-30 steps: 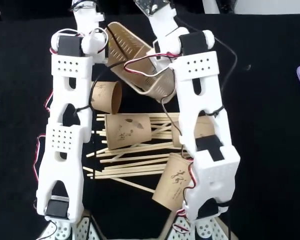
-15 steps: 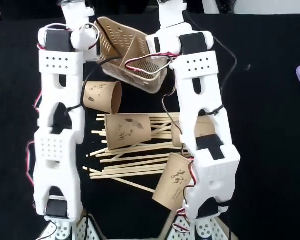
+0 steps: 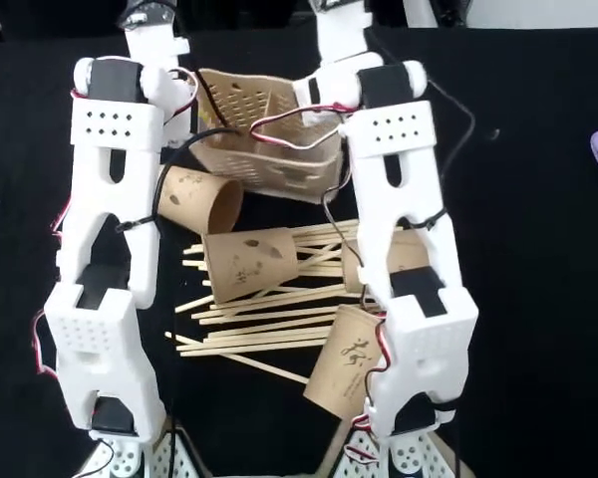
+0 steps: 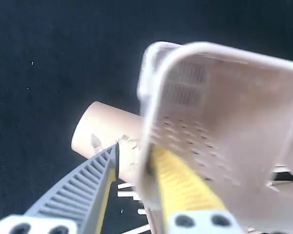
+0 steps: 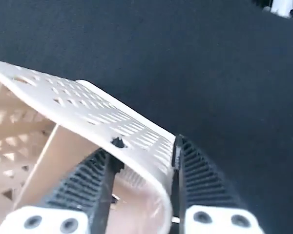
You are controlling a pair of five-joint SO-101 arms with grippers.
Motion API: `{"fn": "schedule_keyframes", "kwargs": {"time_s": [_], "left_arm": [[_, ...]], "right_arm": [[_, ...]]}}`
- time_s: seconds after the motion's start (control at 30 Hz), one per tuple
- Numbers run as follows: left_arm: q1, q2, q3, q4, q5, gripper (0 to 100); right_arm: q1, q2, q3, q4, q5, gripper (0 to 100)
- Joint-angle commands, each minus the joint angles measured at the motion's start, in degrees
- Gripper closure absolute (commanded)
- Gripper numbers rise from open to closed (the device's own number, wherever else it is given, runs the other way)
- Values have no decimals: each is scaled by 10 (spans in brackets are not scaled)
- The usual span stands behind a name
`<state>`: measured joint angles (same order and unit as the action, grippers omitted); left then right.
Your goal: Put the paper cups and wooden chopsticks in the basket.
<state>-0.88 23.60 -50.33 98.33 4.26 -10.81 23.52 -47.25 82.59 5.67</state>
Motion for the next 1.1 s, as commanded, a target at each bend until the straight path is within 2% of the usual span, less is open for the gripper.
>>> {"fn": "schedule_keyframes", "kwargs": {"time_s": [0.0,0.17,0.27,0.47,0.57,0.8,0.9,1.07], "left_arm": [[-22,-19,-1,-21,1,830],[-19,-18,-2,-64,4,827],[-16,-15,0,-73,5,827],[-16,-19,-2,-91,5,826],[-16,-16,-2,-113,5,826],[-15,-14,4,-117,6,826],[-15,-14,4,-118,6,826],[-5,-14,4,-115,6,827]], "right_arm": [[18,-15,-131,60,-28,832],[18,-2,-281,142,-69,828],[18,23,-282,142,-69,825],[9,64,-285,176,-76,732],[4,64,-282,184,-77,756],[25,7,-279,186,-144,773],[17,-58,-211,187,-144,775],[-8,-192,44,178,-139,772]]}}
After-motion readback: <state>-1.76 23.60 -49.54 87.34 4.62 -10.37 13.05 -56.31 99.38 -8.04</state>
